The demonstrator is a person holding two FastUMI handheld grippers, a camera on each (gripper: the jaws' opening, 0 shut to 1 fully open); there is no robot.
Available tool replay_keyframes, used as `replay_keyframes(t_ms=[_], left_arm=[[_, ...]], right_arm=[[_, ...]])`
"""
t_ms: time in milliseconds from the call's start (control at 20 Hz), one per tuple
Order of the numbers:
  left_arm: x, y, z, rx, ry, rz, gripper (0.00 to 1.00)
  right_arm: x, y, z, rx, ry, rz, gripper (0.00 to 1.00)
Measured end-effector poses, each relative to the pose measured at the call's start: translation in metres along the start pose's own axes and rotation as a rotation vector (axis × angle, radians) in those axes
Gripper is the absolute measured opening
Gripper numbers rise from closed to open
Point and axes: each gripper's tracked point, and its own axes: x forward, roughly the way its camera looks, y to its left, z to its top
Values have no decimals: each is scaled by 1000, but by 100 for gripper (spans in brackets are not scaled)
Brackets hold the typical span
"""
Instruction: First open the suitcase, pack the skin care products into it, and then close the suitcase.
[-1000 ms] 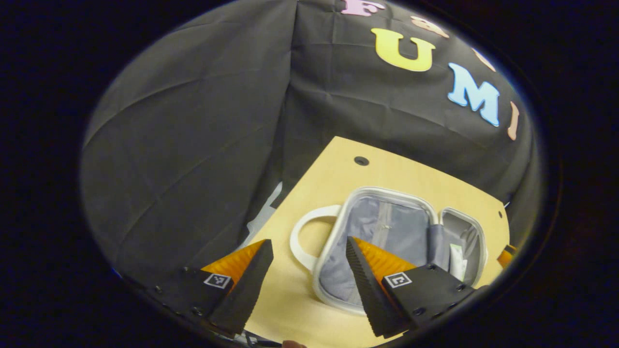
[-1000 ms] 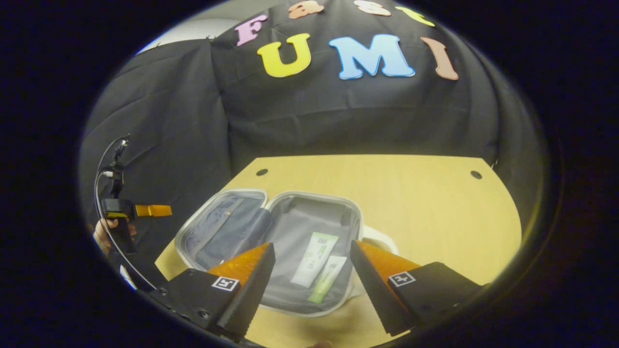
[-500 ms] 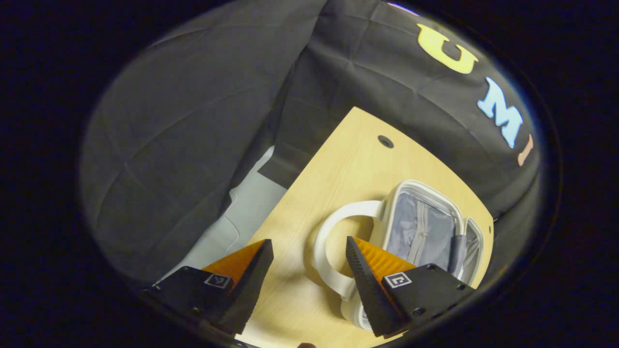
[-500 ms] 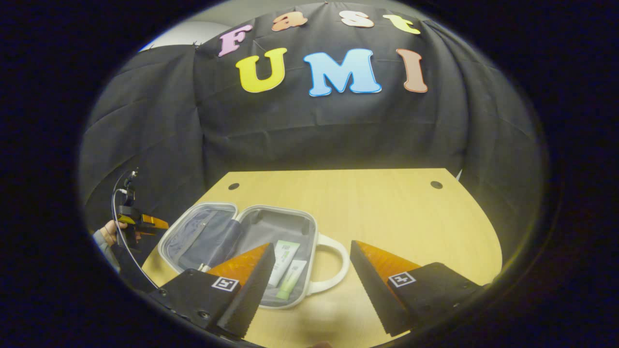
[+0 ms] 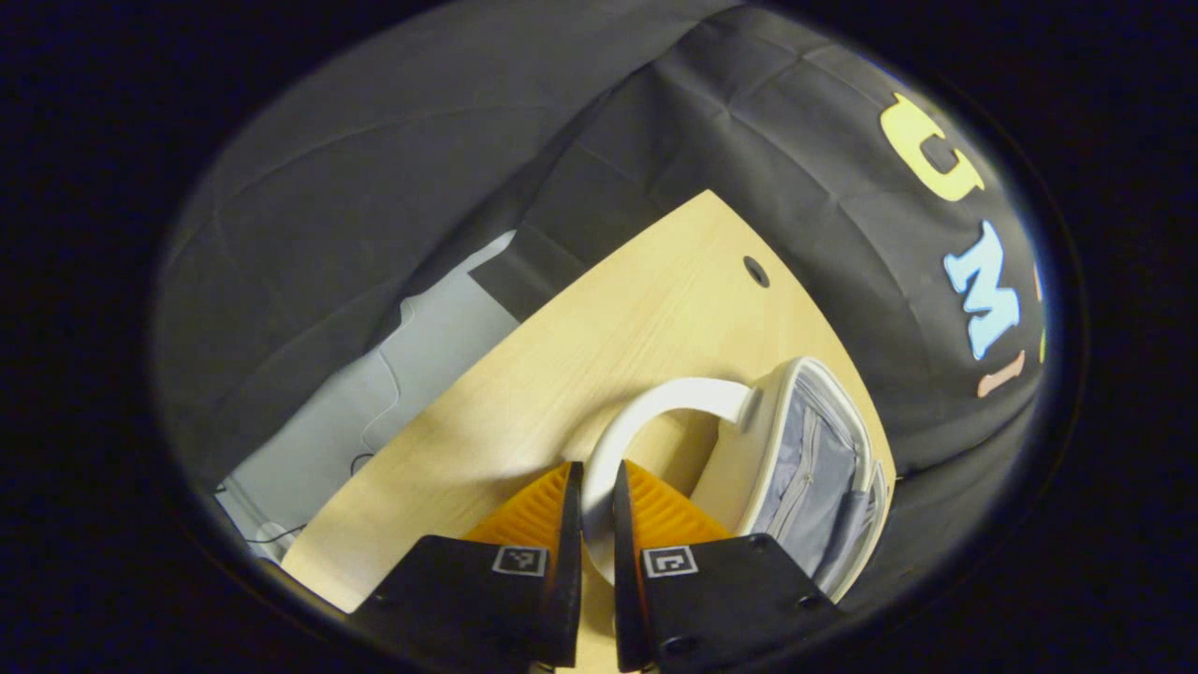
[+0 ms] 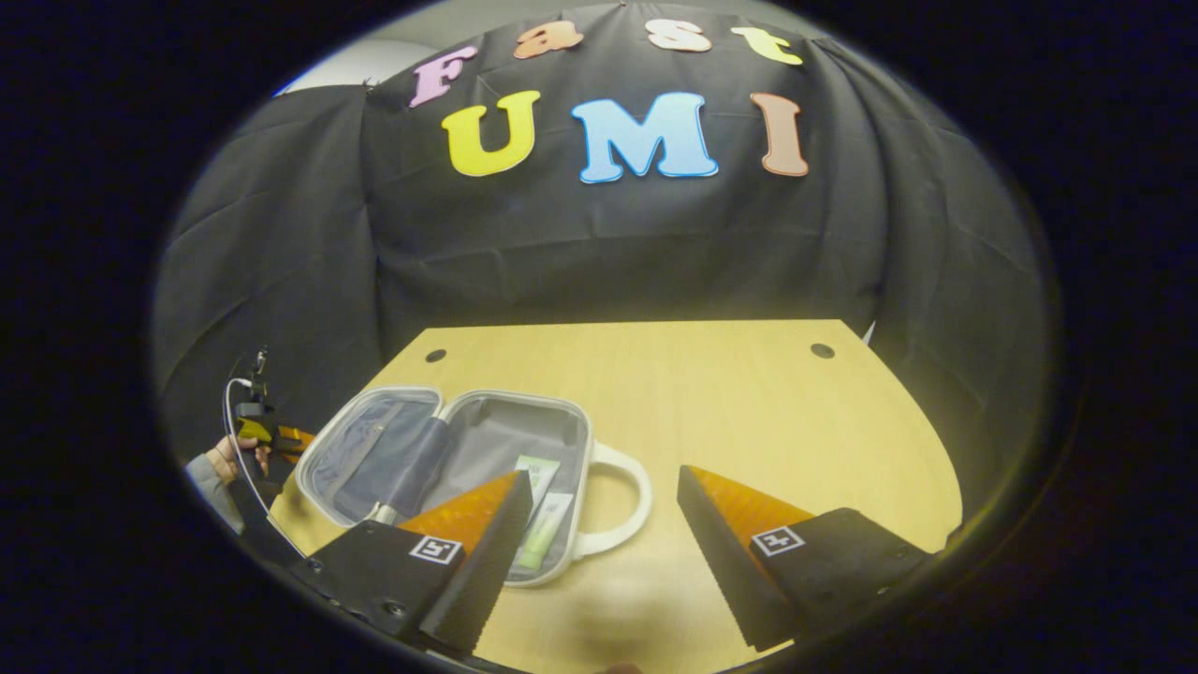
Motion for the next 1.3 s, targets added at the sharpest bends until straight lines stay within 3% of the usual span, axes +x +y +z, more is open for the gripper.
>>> replay_keyframes(t_ms=[100, 150, 200, 250, 350, 550, 600, 650, 700, 1000, 1150, 1300], left_arm=[[-15, -14, 10, 20, -50, -46, 13], [-25, -22, 12, 51, -60, -51, 13], [-36, -31, 14, 80, -73, -52, 13], [-49, -43, 18, 105, -92, -57, 13], [-80, -71, 28, 144, -153, -91, 12], [-159, -157, 38, 234, -271, -205, 12], [-174, -182, 33, 261, -292, -231, 12], [-185, -209, 28, 290, -305, -257, 12], [-196, -234, 19, 322, -319, -273, 15], [-229, -383, -81, 475, -312, -390, 12], [-210, -444, -163, 523, -264, -429, 12], [-163, -484, -243, 569, -199, -416, 12]], right_arm=[[-5, -9, 2, 4, -15, -16, 90], [-7, -15, 5, 6, -27, -25, 96], [-10, -21, 7, 7, -41, -34, 90], [-12, -28, 12, 9, -61, -43, 96], [-18, -39, 24, 5, -109, -64, 96], [-33, -67, 54, -18, -206, -92, 96], [-33, -72, 58, -26, -227, -91, 90], [-34, -77, 63, -36, -240, -88, 96], [-34, -82, 66, -45, -255, -85, 95], [-40, -114, 70, -80, -285, -34, 96], [-43, -131, 70, -114, -293, 5, 95], [-45, -145, 61, -135, -289, 51, 95]])
